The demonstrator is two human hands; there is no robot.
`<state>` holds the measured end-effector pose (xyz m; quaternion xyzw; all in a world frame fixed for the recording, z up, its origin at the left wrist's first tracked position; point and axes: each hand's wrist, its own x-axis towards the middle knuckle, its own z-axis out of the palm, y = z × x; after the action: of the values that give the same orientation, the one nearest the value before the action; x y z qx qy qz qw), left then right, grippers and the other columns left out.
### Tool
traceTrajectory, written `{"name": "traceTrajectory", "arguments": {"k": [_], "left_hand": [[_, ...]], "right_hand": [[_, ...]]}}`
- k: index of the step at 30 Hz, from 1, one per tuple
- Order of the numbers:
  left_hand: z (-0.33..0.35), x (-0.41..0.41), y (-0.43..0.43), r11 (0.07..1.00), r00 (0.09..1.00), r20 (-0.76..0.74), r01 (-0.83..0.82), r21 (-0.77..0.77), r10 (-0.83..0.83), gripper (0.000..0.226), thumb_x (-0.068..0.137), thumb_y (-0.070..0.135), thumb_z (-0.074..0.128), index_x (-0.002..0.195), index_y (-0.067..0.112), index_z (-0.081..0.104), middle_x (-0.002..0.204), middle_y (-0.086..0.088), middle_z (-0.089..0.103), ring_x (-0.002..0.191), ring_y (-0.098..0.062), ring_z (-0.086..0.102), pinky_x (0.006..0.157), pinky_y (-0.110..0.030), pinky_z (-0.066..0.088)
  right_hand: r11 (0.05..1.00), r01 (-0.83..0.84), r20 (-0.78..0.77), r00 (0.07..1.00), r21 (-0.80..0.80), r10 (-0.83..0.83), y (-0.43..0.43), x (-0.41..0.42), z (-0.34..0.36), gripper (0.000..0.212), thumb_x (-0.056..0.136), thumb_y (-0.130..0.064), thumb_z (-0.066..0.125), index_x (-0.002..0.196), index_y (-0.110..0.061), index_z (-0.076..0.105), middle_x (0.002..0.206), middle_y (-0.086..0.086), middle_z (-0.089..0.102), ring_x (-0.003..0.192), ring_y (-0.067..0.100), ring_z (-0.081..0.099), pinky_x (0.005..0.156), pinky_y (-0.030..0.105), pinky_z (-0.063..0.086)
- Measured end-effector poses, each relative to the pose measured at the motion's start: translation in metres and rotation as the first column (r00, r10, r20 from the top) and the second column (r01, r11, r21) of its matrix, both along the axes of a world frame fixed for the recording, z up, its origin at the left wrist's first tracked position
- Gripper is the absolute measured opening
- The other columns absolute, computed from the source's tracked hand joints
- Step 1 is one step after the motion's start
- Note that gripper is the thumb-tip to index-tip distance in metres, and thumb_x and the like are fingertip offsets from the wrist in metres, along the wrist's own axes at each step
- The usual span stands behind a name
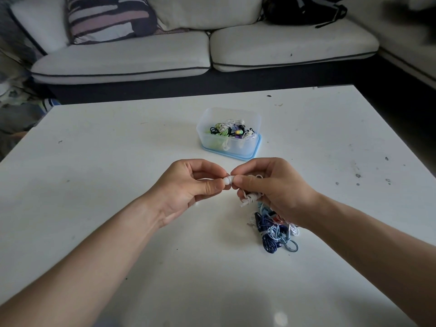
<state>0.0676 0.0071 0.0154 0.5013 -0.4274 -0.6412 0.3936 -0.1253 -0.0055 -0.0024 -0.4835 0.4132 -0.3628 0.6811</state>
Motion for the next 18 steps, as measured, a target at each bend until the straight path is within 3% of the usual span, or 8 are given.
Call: {"name": "traceTrajectory", "arguments": {"k": [4,9,12,18], "left_hand": [[-0.0007,-0.0004,-0.0012,1.000,1.000,-0.008,-0.008,0.012,0.009,0.021,0.060,0.002,0.074,0.080,0.006,0.070,0.083,-0.015,0.074,0.077,-0.022,0.074,0.064,-0.019,0.056],[-0.0007,0.0002,-0.0016,1.000,0.999,-0.048,-0.003,0.012,0.004,0.017,0.059,0.001,0.074,0.075,0.009,0.073,0.083,-0.015,0.074,0.077,-0.022,0.074,0.067,-0.020,0.057],[-0.0025,-0.0005,-0.0014,1.000,0.999,-0.035,-0.003,0.006,0.003,0.020,0.059,0.003,0.075,0.077,0.007,0.072,0.083,-0.015,0.074,0.077,-0.022,0.073,0.068,-0.021,0.057],[-0.0032,-0.0008,-0.0013,1.000,1.000,-0.019,-0.006,0.003,0.006,0.020,0.059,0.004,0.076,0.078,0.007,0.070,0.083,-0.017,0.074,0.076,-0.022,0.073,0.064,-0.019,0.055]], "right_hand": [[1.000,0.007,-0.002,1.000,-0.004,-0.007,0.0003,0.0000,0.0018,0.026,0.064,-0.019,0.081,0.085,-0.004,0.076,0.093,0.032,0.069,0.064,0.021,0.063,0.063,0.029,0.056],[1.000,-0.012,0.013,1.000,0.024,0.011,-0.0023,-0.0026,0.0004,0.023,0.066,-0.018,0.079,0.086,-0.006,0.076,0.089,0.023,0.071,0.065,0.020,0.064,0.064,0.029,0.056],[1.000,-0.012,0.020,1.000,0.028,0.012,-0.0014,-0.0026,-0.0004,0.023,0.066,-0.018,0.080,0.085,-0.006,0.076,0.091,0.026,0.071,0.064,0.021,0.064,0.063,0.028,0.056],[1.000,-0.015,0.009,1.000,-0.001,0.015,-0.0002,-0.0015,0.0010,0.037,0.061,-0.024,0.083,0.087,0.000,0.073,0.098,0.034,0.068,0.064,0.021,0.063,0.062,0.029,0.055]]}}
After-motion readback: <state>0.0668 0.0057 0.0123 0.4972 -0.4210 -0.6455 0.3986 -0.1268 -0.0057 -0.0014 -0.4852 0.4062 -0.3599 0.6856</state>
